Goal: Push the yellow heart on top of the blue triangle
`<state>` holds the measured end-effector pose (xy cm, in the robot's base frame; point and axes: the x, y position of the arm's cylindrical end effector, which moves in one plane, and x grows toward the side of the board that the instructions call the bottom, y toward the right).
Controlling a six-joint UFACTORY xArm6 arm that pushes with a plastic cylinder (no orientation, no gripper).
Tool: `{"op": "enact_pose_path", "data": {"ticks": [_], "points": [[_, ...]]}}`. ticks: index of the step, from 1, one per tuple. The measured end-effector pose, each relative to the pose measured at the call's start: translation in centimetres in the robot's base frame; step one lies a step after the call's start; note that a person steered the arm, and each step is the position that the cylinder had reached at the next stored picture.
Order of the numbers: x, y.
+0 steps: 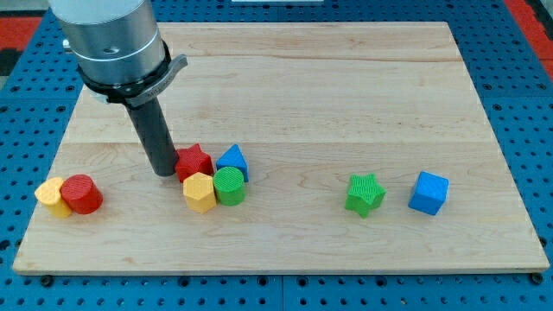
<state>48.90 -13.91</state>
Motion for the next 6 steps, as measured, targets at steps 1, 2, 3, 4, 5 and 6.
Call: {"op": "enact_pose_path", "data": {"ticks": [1, 2, 3, 4, 5, 6], "points": [[-0.4, 1.3], [0.8, -5.9], [5.2, -6.6], [8.3, -6.6], [8.7, -12.8], [7.2, -14.9]]}}
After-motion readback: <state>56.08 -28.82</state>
